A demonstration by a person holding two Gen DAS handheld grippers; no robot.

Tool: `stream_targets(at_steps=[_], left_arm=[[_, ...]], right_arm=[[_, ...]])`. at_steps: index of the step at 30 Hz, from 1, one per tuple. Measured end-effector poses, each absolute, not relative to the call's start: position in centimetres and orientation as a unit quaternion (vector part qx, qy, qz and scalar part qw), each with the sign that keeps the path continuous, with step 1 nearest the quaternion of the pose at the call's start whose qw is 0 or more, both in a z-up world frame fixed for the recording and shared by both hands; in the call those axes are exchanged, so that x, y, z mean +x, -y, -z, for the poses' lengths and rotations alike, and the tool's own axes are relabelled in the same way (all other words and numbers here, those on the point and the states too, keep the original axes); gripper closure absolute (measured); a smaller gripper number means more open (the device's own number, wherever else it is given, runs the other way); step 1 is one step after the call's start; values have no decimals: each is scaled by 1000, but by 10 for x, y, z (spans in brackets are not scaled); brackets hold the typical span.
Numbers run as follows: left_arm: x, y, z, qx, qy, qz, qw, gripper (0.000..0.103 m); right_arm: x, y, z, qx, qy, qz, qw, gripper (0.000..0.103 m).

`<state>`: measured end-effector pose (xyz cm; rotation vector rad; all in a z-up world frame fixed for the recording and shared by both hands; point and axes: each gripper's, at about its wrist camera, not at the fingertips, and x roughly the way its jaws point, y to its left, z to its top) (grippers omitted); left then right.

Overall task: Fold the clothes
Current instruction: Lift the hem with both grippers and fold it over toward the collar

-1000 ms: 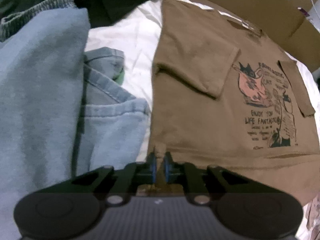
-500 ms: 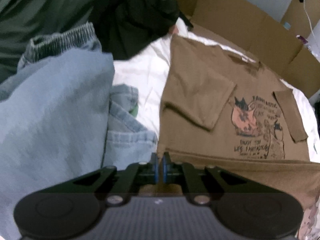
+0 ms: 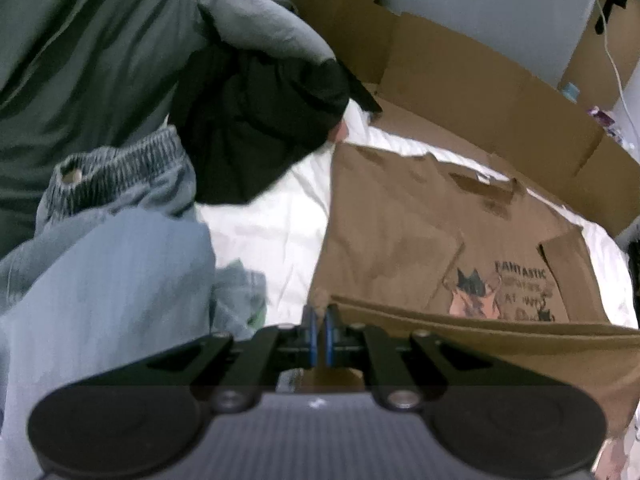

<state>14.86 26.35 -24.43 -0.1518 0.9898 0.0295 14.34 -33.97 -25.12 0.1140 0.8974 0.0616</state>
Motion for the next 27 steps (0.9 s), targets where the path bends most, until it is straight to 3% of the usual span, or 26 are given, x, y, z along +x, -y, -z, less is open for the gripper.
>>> stream_targets(at_steps=[27], left_arm=[[261, -260, 264, -76, -468, -28, 880, 98]], right_arm=[[268, 314, 250, 31, -433, -5, 901, 99]])
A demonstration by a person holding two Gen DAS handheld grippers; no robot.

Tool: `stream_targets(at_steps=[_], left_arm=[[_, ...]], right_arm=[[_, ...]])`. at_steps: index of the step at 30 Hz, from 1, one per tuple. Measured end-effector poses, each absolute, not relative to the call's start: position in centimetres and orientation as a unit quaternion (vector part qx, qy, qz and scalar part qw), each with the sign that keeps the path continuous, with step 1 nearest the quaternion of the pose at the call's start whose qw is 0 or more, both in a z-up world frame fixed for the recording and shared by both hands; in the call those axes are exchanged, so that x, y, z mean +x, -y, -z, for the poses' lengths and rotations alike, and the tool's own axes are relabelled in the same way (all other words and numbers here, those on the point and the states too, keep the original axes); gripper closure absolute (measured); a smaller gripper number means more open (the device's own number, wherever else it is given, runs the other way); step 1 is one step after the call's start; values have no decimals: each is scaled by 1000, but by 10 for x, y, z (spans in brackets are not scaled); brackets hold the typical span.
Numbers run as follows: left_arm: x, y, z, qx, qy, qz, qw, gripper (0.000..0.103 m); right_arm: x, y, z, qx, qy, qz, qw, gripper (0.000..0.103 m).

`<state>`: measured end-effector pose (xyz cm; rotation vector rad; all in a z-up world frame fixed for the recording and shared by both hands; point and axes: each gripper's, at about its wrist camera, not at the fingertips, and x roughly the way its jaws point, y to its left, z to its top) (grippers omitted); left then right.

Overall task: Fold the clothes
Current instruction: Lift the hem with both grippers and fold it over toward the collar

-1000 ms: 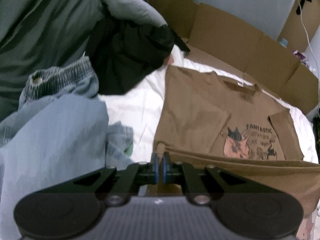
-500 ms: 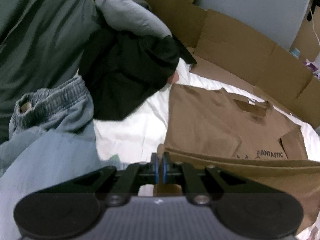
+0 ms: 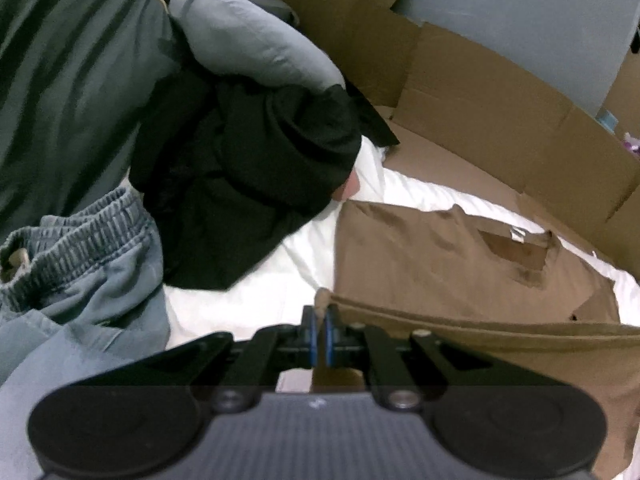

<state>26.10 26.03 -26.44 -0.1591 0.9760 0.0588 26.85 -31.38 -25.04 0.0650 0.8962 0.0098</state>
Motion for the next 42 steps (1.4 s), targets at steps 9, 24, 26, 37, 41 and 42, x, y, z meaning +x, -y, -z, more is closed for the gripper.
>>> stream_targets(at_steps=[9, 24, 26, 37, 41, 42], left_arm=[[289, -261, 272, -74, -471, -30, 878, 98], [341, -256, 278, -53, -461, -39, 885, 98], [349, -254, 273, -46, -453, -42, 889, 98], [384, -241, 257, -3, -437, -35, 899, 98], [396, -228, 270, 29, -446, -37, 894, 98], [398, -226, 273, 33, -448, -38, 892, 98]], right_arm=[[304, 312, 255, 33, -429, -1, 903, 99], [366, 300, 267, 29, -428, 16, 903, 99], [374, 297, 265, 29, -425, 19, 904, 99], [418, 291, 257, 14, -423, 49, 905, 99], [432, 292, 270, 13, -440, 61, 896, 99], [435, 292, 274, 15, -443, 64, 894, 99]])
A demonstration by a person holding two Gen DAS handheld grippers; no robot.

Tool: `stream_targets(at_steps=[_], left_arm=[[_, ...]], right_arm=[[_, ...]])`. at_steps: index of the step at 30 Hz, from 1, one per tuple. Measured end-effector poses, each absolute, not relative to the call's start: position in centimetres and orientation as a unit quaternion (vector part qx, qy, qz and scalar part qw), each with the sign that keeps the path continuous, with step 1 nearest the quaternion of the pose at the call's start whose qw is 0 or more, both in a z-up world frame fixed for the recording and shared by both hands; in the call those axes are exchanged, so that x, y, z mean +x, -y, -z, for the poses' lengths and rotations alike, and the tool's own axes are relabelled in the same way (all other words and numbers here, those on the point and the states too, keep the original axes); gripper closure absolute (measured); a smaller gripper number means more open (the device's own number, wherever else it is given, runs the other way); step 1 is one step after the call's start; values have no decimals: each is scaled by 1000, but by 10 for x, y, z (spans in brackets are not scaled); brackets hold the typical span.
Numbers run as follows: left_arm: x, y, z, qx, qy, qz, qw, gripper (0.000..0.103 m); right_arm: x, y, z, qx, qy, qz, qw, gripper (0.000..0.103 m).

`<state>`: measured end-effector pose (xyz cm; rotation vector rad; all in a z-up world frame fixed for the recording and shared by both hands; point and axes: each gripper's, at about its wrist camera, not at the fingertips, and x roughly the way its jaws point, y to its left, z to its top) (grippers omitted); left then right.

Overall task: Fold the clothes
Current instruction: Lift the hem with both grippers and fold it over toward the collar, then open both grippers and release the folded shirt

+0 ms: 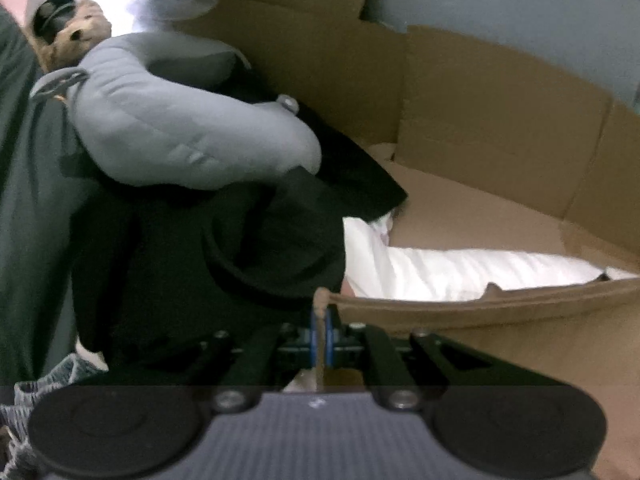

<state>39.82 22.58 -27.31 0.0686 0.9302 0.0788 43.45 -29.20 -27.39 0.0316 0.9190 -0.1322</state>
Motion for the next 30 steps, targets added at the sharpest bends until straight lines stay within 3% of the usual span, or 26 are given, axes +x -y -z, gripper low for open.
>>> stream_targets(at_steps=[7, 19, 30], left_arm=[[408, -223, 287, 46, -454, -49, 888, 98], [423, -223, 268, 57, -435, -58, 897, 98], [440, -219, 285, 74, -441, -74, 891, 98]], right_arm=[[446, 280, 292, 3, -455, 65, 888, 99], [466, 276, 271, -5, -436, 65, 898, 99], [491, 265, 280, -24, -441, 66, 895, 99]])
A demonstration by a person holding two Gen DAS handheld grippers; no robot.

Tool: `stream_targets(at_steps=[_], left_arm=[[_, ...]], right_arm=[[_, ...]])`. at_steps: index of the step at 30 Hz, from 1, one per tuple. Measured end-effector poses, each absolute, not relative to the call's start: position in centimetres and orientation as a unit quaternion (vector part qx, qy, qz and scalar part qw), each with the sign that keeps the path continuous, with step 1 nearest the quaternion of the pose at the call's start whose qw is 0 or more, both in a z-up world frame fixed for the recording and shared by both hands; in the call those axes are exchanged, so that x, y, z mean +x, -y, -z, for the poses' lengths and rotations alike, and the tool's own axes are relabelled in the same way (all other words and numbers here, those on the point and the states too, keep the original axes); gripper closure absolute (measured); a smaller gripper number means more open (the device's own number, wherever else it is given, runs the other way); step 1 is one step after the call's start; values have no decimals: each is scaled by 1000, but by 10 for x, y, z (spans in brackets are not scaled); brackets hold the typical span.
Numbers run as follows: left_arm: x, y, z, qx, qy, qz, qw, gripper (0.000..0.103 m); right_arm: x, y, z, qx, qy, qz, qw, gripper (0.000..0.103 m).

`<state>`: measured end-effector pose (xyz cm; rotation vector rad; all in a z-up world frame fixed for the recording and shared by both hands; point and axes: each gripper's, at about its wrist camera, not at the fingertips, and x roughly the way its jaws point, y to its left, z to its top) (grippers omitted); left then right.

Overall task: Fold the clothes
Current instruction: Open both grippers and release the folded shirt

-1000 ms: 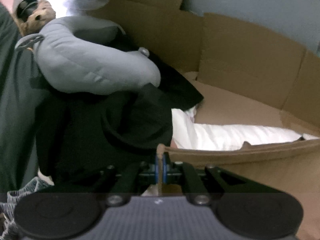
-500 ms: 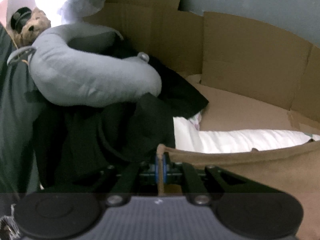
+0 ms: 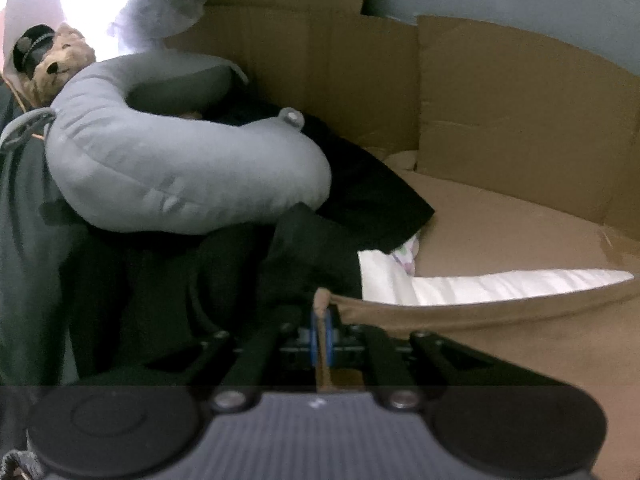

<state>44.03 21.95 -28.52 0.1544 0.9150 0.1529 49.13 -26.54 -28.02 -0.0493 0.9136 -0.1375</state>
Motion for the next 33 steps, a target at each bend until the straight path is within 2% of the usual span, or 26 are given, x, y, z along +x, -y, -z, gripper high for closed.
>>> stream_targets(at_steps=[4, 6, 7, 8, 10, 11, 21, 24, 27, 30, 33], left_arm=[[448, -219, 296, 66, -458, -69, 884, 97], [448, -219, 298, 57, -457, -59, 886, 93], [447, -219, 297, 55, -453, -61, 888, 91], [445, -220, 297, 53, -452, -62, 889, 81], [441, -221, 296, 48, -448, -64, 890, 66], [438, -222, 296, 45, -448, -64, 891, 63], [392, -220, 283, 29, -464, -50, 884, 61], [370, -221, 273, 25, -470, -51, 881, 58], [351, -223, 260, 20, -467, -53, 883, 50], [338, -222, 251, 17, -467, -51, 883, 47], [329, -223, 242, 8, -462, -51, 885, 46]], right_arm=[[500, 262, 292, -37, -446, 66, 892, 98], [500, 260, 295, -47, -442, 72, 893, 96], [499, 261, 295, -46, -437, 74, 895, 91], [496, 262, 295, -39, -434, 74, 897, 77], [488, 267, 292, -23, -432, 74, 899, 66], [482, 268, 290, -19, -432, 74, 899, 65], [393, 286, 263, 23, -464, 70, 883, 64], [360, 281, 249, 11, -467, 47, 883, 63], [338, 282, 229, 7, -465, 37, 884, 63], [321, 290, 209, 22, -462, 27, 886, 56], [309, 293, 195, 15, -458, 19, 889, 55]])
